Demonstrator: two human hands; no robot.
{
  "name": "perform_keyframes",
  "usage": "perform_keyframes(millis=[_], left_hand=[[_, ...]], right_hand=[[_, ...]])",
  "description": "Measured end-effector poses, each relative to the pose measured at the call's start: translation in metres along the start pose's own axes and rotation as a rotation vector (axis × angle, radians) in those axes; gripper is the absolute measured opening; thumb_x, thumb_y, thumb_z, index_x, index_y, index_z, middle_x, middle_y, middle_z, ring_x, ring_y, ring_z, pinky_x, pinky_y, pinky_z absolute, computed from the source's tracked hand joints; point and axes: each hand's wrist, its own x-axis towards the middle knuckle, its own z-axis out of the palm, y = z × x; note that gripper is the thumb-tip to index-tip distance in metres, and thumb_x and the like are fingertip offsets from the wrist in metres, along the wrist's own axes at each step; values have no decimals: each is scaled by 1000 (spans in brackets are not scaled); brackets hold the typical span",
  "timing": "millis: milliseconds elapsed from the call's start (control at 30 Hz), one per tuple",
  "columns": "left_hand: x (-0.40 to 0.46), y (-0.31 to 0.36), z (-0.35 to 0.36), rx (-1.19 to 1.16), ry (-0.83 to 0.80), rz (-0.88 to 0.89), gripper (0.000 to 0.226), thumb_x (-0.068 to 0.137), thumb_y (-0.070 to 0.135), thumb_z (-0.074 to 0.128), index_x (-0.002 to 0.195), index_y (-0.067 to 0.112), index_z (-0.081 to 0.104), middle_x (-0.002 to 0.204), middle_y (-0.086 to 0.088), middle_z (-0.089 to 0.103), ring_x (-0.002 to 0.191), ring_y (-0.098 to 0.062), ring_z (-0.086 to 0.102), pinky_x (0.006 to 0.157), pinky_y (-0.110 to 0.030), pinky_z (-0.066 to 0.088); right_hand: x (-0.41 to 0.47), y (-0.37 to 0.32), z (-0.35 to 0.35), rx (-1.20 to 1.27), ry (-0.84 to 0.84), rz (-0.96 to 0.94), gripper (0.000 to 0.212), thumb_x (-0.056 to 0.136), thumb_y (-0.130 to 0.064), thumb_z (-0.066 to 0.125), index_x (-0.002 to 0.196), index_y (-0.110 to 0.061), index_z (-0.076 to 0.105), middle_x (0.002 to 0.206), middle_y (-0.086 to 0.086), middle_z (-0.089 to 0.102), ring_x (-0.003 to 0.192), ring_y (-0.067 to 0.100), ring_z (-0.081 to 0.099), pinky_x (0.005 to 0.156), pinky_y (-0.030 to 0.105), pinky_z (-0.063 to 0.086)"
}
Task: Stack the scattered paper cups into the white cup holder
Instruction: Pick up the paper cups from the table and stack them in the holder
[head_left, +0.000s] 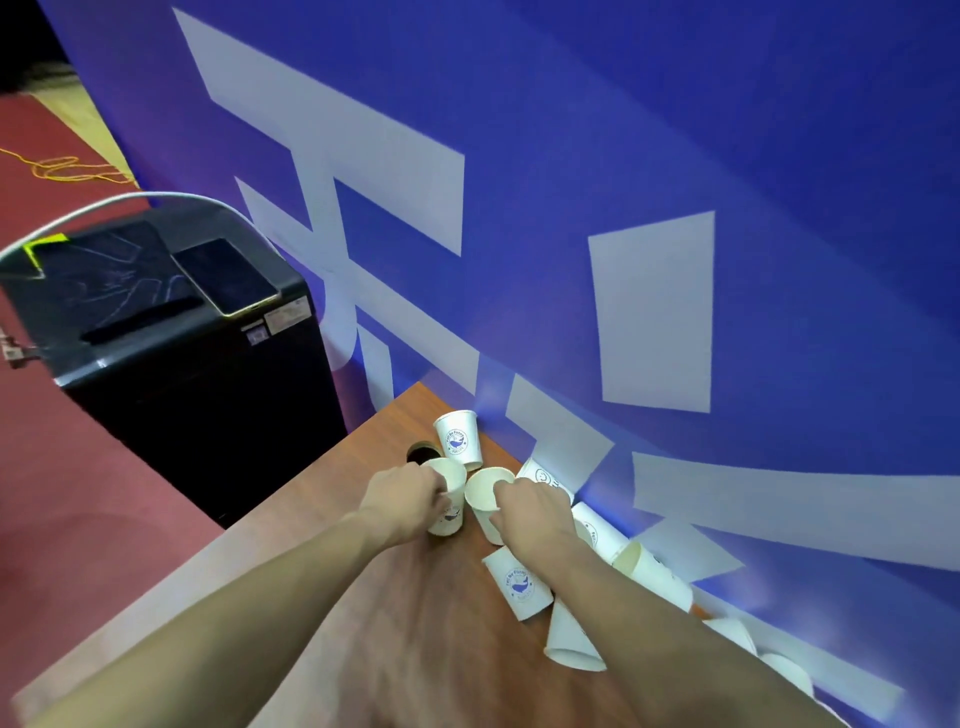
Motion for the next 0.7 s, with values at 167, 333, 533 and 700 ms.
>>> perform_keyframes(millis=[167,333,533,700], left_hand=[[-31,14,-30,42,71,59,28,97,44,50,105,25,70,104,-1,68,91,-25,63,65,-29,38],[-70,29,-59,70,142,105,30,95,48,49,103,29,71,102,-2,64,89,-24,61,65,-28,36],[-118,61,-92,118,164,195,31,96,43,49,102,23,72,101,-4,67,88,-26,62,66,-29,42],[-147,96,-114,153,246,276,31,97,41,48,99,23,72,97,-4,67,86,-25,58,64,-29,39]], right_hand=[[-38,1,-36,8,88,49,24,97,-36,50,107,-20,64,108,6,67,100,28,63,70,31,35],[-82,-5,-63,69,153,107,23,96,-39,51,96,-22,65,96,4,65,90,29,62,67,30,33],[-146,-7,-96,107,197,179,26,98,-41,47,78,-25,53,77,1,52,75,27,51,65,31,31],[-190,5,-118,94,261,225,30,98,-41,47,85,-21,66,76,1,58,72,25,52,56,30,31]])
